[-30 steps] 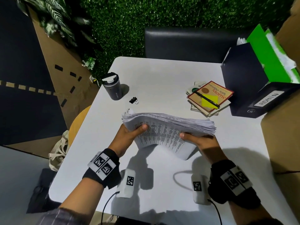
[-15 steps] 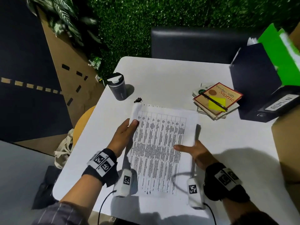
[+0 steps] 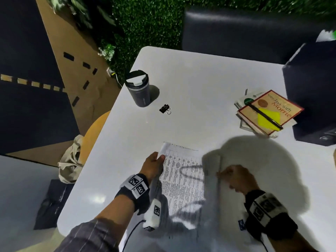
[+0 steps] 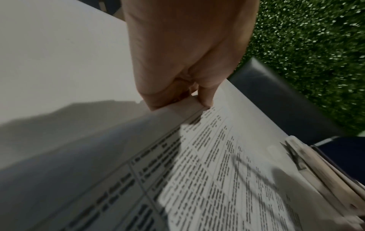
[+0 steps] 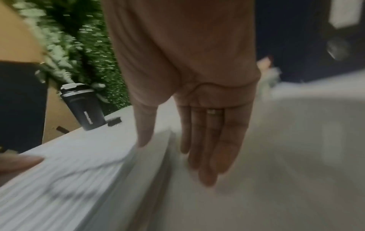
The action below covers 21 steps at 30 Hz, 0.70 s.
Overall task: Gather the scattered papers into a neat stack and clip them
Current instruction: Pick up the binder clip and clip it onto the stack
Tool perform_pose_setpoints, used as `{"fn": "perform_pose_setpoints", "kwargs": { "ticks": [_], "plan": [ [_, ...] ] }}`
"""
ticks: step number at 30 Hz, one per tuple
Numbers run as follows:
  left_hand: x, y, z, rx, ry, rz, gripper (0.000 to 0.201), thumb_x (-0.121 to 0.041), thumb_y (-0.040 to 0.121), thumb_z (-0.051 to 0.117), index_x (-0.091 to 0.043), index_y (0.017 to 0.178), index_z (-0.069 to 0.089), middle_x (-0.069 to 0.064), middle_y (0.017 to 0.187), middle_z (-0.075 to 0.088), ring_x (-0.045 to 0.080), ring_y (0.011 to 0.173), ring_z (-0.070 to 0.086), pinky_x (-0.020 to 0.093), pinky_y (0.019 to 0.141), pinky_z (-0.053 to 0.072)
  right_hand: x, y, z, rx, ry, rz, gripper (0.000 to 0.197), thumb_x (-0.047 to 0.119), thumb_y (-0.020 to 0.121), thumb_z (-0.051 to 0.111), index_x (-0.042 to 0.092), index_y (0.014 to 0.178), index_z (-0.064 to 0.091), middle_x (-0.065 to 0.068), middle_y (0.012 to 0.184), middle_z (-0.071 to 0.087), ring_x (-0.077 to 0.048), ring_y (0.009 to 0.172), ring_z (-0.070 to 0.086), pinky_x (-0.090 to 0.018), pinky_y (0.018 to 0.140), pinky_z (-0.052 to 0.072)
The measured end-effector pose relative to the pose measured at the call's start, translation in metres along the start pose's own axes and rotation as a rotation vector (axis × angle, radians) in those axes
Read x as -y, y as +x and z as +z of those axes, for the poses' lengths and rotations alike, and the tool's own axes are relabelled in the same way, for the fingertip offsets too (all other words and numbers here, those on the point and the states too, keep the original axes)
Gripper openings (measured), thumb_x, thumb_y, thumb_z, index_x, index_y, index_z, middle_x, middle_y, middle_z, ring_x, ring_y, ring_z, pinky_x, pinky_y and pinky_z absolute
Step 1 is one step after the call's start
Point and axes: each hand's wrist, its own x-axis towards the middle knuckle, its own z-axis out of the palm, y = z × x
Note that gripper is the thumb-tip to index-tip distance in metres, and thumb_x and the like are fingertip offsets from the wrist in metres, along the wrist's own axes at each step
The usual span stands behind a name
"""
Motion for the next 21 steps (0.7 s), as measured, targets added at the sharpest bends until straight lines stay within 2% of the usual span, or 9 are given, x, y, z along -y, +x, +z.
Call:
{"fn": "perform_pose_setpoints", "kwargs": {
  "ticks": [3,5,7,9,10,12,15,18,21],
  "plan": [
    [0.003,0.013,-0.004,0.001,0.145,0.073,0.008,-0.021,0.095,0.049,-0.015,0.093,0.046,-0.001,0.06,0.047,0.014,0.048,0.041,0.026,0.05,0.036,0.047,0.023,-0.042,-0.216,-0.198,-0.123,0.027,0.031,0.087,0.062,0.012,0.105,0.068,-0.013,0.109,0.069,-0.031,0.103,0.063,-0.029,0.073,0.039],
    [-0.001,0.021,-0.006,0.021,0.259,0.17,0.029,-0.024,0.087,0.052,-0.021,0.113,0.039,-0.001,0.073,0.053,0.016,0.053,0.043,0.03,0.056,0.039,0.088,0.049,-0.056,-0.307,-0.269,-0.286,0.025,0.025,0.091,0.055,0.012,0.11,0.066,-0.012,0.112,0.068,-0.03,0.103,0.063,-0.029,0.074,0.04],
    [-0.008,0.03,-0.007,0.112,0.365,0.247,0.053,-0.024,0.083,0.053,-0.037,0.13,0.033,-0.002,0.105,0.058,0.023,0.062,0.051,0.036,0.063,0.048,0.124,0.08,-0.05,-0.331,-0.339,-0.441,0.023,0.021,0.092,0.053,0.012,0.109,0.066,-0.011,0.114,0.065,-0.031,0.101,0.063,-0.03,0.077,0.044],
    [-0.013,0.041,-0.009,0.143,0.463,0.262,0.058,-0.025,0.086,0.054,-0.05,0.135,0.036,-0.004,0.125,0.047,0.023,0.09,0.057,0.038,0.091,0.048,0.158,0.105,-0.034,-0.331,-0.323,-0.582,0.023,0.014,0.087,0.055,0.01,0.107,0.066,-0.012,0.113,0.063,-0.035,0.091,0.066,-0.035,0.076,0.051],
    [-0.015,0.045,-0.009,0.143,0.477,0.262,0.052,-0.026,0.087,0.055,-0.053,0.13,0.041,-0.004,0.121,0.045,0.017,0.094,0.055,0.034,0.098,0.044,0.172,0.114,-0.024,-0.311,-0.313,-0.641,0.028,0.011,0.084,0.055,0.009,0.109,0.066,-0.014,0.115,0.062,-0.037,0.088,0.067,-0.039,0.075,0.055],
    [-0.017,0.051,-0.008,0.133,0.449,0.293,0.038,-0.031,0.088,0.058,-0.054,0.118,0.053,-0.003,0.112,0.047,0.012,0.089,0.055,0.03,0.096,0.043,0.196,0.133,-0.004,-0.223,-0.322,-0.713,0.043,0.008,0.083,0.056,0.009,0.126,0.057,-0.015,0.133,0.053,-0.038,0.098,0.065,-0.044,0.086,0.053],
    [-0.018,0.057,-0.009,0.131,0.543,0.337,0.031,-0.029,0.092,0.056,-0.039,0.121,0.059,0.004,0.115,0.05,0.022,0.098,0.056,0.031,0.094,0.044,0.221,0.155,0.015,-0.109,-0.379,-0.731,0.05,0.002,0.089,0.049,0.013,0.138,0.046,-0.01,0.148,0.04,-0.034,0.115,0.056,-0.036,0.101,0.043],
    [-0.016,0.061,-0.011,0.137,0.623,0.407,0.031,-0.029,0.094,0.052,-0.028,0.124,0.06,0.007,0.117,0.051,0.028,0.099,0.057,0.036,0.089,0.047,0.234,0.165,0.024,-0.076,-0.401,-0.756,0.038,0.003,0.089,0.04,0.004,0.121,0.06,-0.015,0.128,0.057,-0.034,0.109,0.06,-0.031,0.093,0.042],
    [-0.013,0.06,-0.013,0.148,0.59,0.463,0.03,-0.025,0.092,0.052,-0.023,0.12,0.063,0.007,0.118,0.056,0.027,0.102,0.059,0.039,0.09,0.051,0.232,0.17,0.03,-0.086,-0.337,-0.774,0.037,0.005,0.082,0.039,-0.005,0.102,0.069,-0.025,0.103,0.066,-0.04,0.09,0.066,-0.038,0.081,0.05]
  ]
}}
